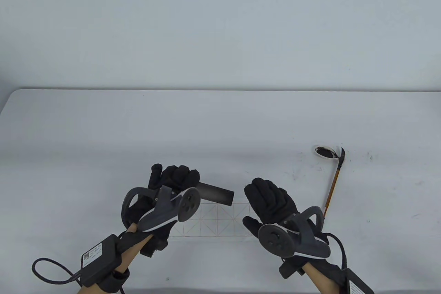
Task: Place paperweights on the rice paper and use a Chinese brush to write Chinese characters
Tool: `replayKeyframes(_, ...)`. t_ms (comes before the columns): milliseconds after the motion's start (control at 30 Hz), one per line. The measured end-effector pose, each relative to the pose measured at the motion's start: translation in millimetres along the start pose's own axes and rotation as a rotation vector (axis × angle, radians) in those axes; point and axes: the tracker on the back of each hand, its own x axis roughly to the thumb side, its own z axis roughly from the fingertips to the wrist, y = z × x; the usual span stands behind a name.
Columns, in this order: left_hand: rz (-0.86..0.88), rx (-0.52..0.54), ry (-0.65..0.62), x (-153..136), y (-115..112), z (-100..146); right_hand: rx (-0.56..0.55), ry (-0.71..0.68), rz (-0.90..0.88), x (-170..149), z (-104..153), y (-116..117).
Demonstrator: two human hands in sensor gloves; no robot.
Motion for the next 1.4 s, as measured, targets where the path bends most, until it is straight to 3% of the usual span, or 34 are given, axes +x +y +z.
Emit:
replayKeyframes(200, -0.01, 0.035, -0.104, 27, 13, 19, 0.077, -0.006, 0.06, 21, -11, 9)
replayKeyframes(400, 0.013, 0.04, -0.192, 48, 21, 25, 0.067, -0.018, 0.084, 31, -15, 12)
replayKeyframes(933, 0.096, -0.04, -0.235, 51, 6, 10, -0.03, -0.022, 0.195, 26, -10, 22)
replayKeyframes(1167, 0.04, -0.073, -0.094, 25, -12, 7, 0.02, 0.058, 0.18, 13, -7, 39)
replayKeyframes(1400, 0.087, -0.105, 0.198, -43, -54, 15, 0.135, 0.206, 0.186, -20, -2, 77)
